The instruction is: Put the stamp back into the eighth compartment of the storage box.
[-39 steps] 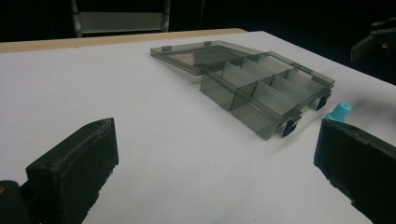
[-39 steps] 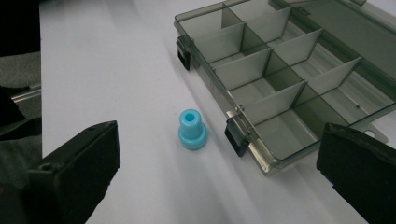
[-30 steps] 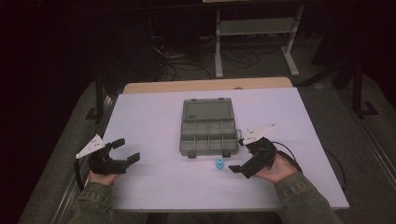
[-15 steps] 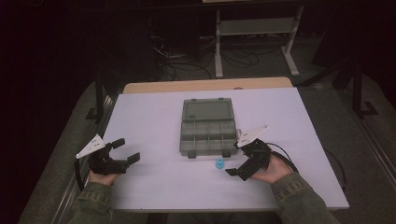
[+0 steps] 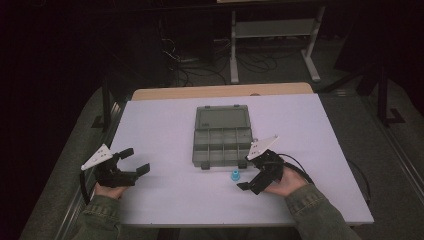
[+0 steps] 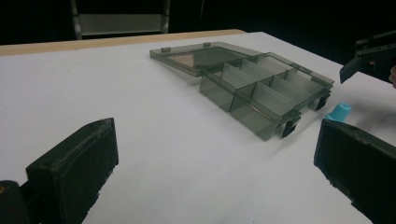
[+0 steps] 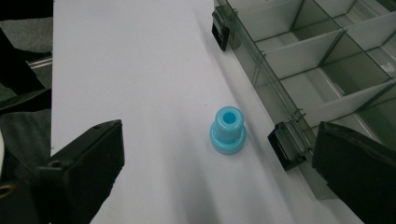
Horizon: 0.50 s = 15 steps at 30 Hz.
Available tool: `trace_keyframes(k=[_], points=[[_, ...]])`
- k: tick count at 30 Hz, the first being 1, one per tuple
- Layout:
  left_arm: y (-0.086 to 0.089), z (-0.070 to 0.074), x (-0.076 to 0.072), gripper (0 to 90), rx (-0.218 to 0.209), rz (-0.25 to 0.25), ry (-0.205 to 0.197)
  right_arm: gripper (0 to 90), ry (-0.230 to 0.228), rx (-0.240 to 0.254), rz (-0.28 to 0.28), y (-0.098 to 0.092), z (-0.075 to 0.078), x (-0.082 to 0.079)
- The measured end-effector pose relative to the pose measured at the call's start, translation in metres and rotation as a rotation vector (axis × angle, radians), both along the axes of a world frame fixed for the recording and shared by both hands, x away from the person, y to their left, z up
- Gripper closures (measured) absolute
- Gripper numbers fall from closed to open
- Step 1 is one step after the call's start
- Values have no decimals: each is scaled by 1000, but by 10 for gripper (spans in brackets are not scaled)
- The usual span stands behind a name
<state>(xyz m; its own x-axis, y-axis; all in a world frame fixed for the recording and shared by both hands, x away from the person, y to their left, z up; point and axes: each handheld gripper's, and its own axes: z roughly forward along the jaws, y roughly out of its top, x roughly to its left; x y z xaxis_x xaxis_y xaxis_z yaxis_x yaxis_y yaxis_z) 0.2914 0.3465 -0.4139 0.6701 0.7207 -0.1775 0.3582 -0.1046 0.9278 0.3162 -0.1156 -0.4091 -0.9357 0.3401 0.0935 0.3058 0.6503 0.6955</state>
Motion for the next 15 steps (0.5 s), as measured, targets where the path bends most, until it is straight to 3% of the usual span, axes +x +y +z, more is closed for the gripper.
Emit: trace_keyframes(k=[15], points=[[0,0,0,0,1,-1,1,156,-5,-23,9,3,-3,5]])
